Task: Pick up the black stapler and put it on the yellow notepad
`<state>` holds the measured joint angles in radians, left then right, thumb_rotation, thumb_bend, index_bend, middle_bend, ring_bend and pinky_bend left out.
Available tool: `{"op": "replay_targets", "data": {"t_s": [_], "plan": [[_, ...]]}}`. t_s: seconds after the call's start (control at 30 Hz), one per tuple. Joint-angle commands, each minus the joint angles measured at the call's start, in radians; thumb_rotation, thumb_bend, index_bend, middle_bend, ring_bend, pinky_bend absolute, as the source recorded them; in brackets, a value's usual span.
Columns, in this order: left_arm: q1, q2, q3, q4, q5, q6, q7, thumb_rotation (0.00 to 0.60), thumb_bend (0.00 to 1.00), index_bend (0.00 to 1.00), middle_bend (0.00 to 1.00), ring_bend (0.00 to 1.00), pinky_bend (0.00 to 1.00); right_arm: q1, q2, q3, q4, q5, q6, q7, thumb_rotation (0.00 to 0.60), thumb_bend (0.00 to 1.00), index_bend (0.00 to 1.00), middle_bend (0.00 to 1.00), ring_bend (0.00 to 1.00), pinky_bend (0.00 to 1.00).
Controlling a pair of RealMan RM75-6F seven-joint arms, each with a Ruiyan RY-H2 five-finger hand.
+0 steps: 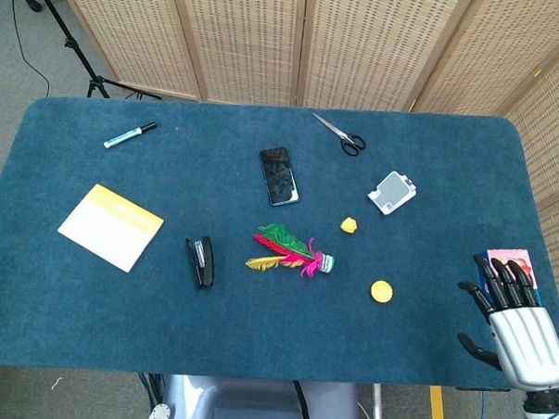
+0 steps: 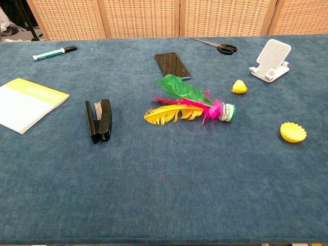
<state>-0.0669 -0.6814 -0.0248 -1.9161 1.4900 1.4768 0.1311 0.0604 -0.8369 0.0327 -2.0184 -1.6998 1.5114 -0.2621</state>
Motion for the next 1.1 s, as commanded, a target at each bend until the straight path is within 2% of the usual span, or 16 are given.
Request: {"op": "replay_targets", "data": {"t_s": [0.03,0.73,1.1], "plan": [[0.0,0.0,0.0,0.0,-0.001,-0.001,0.0,0.6,0.06,0.0,0.0,0.0,0.0,0.0,0.0,0.0,0.0,0.001,0.0,0.0,0.6,0.21,0.26,0.06,0.0,0.02],[-0.004,-0.005,0.005,0.004,0.005,-0.012,0.011,0.6,0.06,0.0,0.0,0.0,0.0,0.006,-0.005,0.004,-0.003,0.001,-0.003,-0.003,0.6,0.21,0.26,0.06,0.0,0.02],[-0.018,0.013,0.011,-0.041,0.037,-0.032,0.027,0.6,0.06,0.0,0.0,0.0,0.0,-0.002,0.001,-0.002,-0.004,-0.011,0.008,-0.001,0.6,0.21,0.26,0.06,0.0,0.02]]}}
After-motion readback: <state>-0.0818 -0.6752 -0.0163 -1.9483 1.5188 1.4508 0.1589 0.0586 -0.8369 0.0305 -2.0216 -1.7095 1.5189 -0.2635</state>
